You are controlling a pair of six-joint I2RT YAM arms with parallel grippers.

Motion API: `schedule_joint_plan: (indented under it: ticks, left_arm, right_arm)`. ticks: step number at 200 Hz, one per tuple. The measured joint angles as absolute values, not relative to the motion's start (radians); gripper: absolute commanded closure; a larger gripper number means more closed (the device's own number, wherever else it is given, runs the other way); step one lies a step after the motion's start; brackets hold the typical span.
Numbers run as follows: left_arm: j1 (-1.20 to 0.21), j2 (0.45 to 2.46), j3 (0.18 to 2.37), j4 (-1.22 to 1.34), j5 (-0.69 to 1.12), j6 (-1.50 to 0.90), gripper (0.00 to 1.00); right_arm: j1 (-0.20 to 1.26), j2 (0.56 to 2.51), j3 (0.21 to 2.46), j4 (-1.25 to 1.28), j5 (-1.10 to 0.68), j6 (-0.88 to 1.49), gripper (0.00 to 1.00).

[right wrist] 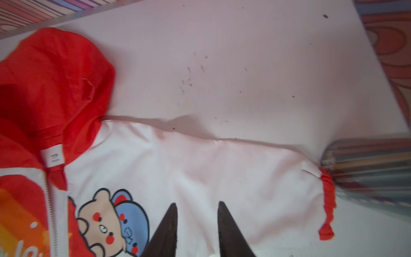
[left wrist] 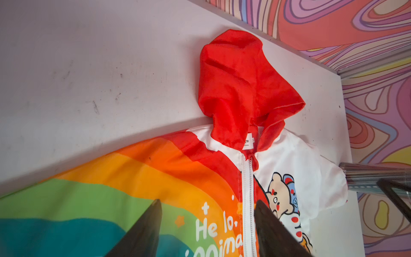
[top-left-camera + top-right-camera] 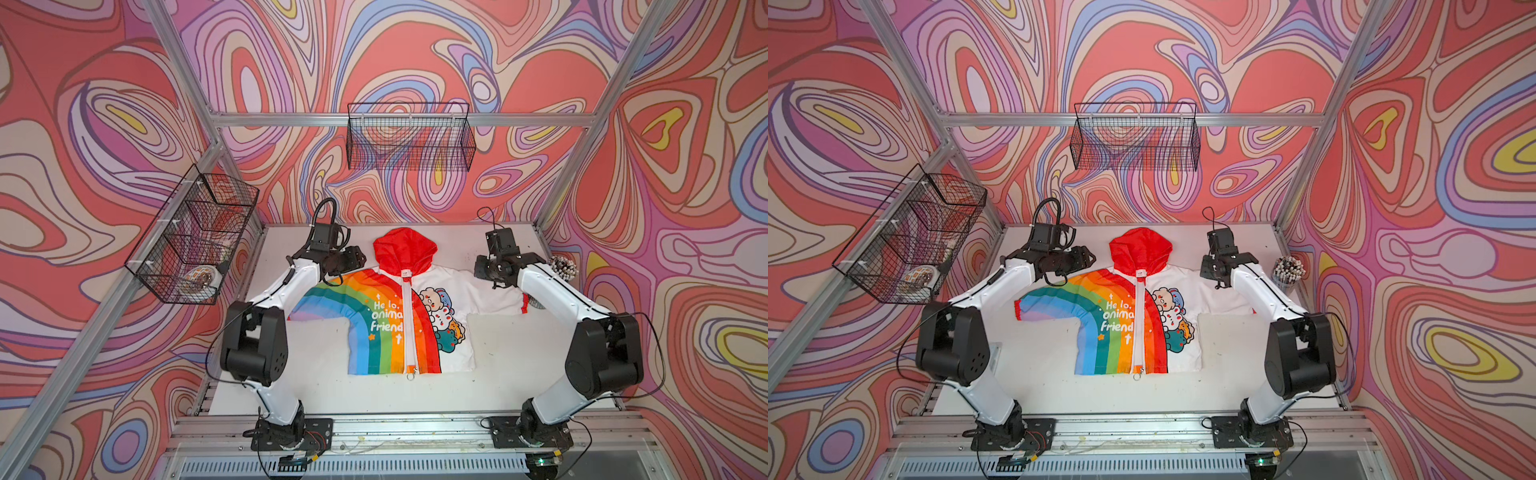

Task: Unzip the jacket
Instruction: Smooth out the jacket at the center of the board.

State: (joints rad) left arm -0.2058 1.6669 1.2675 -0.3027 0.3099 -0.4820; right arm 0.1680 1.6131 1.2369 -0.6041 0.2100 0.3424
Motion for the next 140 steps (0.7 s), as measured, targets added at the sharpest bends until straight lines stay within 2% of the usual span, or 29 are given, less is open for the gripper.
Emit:
schedule_joint_plan:
  ticks: [58,113,140]
  left_arm:
    - [-0.206,1.460,0.913,-0.227,0.246,-0.493,0.35]
    - [-0.216,1.302,0.772,-0.166,0.261,-0.498,0.35]
    - [-0.236,1.272,0.754,-0.157,0.272,-0.498,0.35]
  right_arm:
    - [0.041,1.608,1.145,-0.686,0.353,0.366,0.68]
    - [-0.025,1.669,1.128,-0.700,0.395,0.376,0.59]
    - [-0.025,1.707,1.128,-0.701,0.393,0.374,0.59]
